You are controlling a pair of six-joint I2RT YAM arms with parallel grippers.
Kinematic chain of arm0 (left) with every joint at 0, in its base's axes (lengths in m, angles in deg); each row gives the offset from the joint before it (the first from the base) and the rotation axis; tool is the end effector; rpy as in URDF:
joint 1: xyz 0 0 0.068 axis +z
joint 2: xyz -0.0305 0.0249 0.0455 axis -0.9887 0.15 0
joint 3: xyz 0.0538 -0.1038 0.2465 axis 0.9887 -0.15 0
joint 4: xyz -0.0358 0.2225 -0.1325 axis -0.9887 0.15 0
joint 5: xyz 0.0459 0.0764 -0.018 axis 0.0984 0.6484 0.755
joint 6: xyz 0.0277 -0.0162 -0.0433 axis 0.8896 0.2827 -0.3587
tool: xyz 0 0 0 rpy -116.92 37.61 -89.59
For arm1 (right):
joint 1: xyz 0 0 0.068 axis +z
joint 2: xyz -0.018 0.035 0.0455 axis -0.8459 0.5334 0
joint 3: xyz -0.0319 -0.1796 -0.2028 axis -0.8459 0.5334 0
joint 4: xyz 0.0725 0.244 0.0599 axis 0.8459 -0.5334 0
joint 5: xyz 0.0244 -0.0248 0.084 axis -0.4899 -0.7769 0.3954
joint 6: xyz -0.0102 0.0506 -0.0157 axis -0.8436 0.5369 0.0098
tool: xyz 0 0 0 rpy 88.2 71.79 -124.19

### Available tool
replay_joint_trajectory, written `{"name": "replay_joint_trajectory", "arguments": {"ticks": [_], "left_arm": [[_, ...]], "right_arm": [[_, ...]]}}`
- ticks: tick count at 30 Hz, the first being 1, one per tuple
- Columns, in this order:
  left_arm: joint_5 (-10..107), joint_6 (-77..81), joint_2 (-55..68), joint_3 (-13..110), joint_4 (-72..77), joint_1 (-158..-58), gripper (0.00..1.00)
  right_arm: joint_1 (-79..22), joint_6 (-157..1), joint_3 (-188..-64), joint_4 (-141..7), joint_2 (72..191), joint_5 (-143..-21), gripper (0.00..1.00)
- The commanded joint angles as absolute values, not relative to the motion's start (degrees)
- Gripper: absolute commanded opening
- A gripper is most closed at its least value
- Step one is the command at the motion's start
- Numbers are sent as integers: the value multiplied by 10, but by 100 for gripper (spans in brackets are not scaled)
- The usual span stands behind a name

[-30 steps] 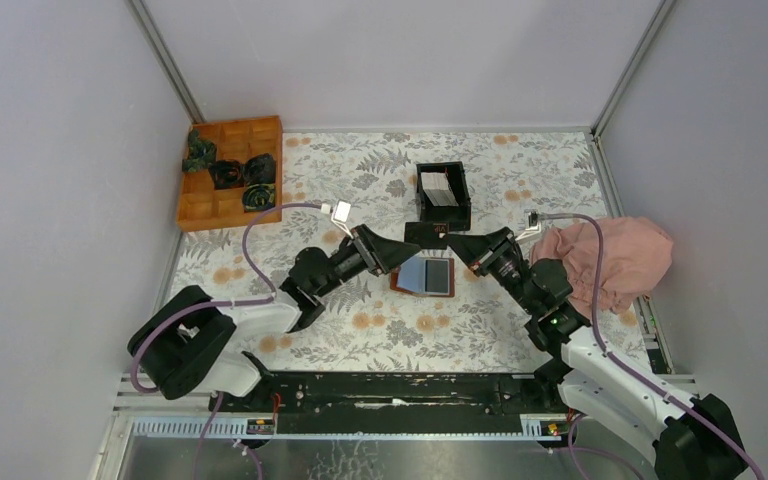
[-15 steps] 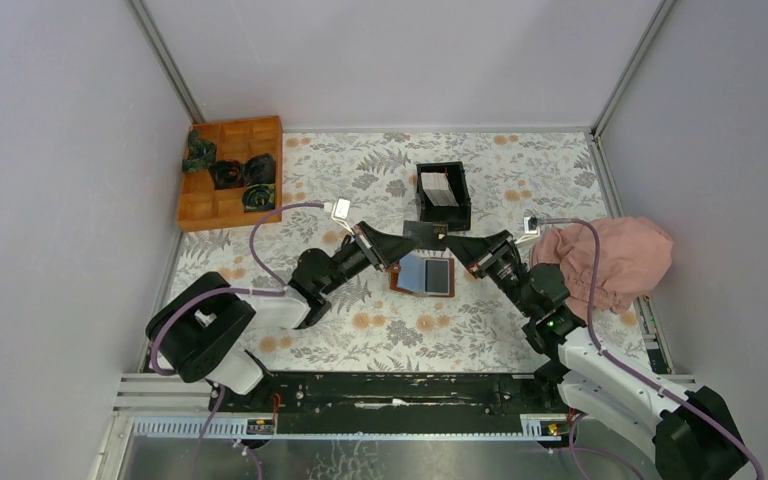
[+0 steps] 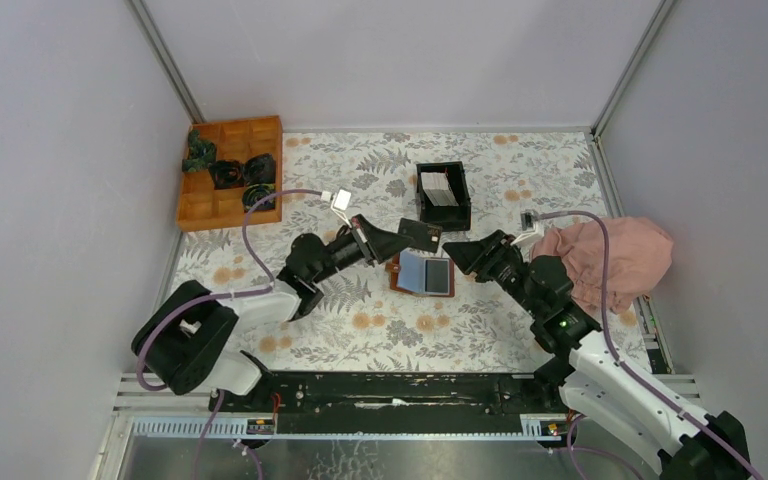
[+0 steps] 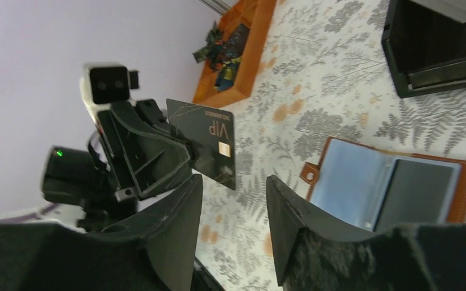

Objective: Put the credit cards into the card holder
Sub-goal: Pick up the credit card from the storage box.

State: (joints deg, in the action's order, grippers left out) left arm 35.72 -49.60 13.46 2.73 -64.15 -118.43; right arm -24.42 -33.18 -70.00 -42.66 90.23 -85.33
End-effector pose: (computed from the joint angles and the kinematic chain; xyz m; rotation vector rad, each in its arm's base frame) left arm 0.2128 -0.1768 0.2282 0.0061 1.5946 -1.6656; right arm 0.1471 0.0999 0.2620 0.2002 1.6248 1.2249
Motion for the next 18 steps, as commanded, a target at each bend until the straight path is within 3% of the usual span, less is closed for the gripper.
{"name": "replay_joint_trajectory", "arguments": {"ticks": [1, 9, 18], "left_arm": [[247, -378, 103, 90, -450, -1174, 0], [133, -235, 132, 192, -201, -1174, 0], [40, -201, 148, 208, -154, -1175, 0]], "right_arm": [[-239, -466, -778, -563, 884, -853, 51], [-239, -578, -868, -696, 924, -823, 52], [-240, -642, -895, -778, 927, -767, 54]]}}
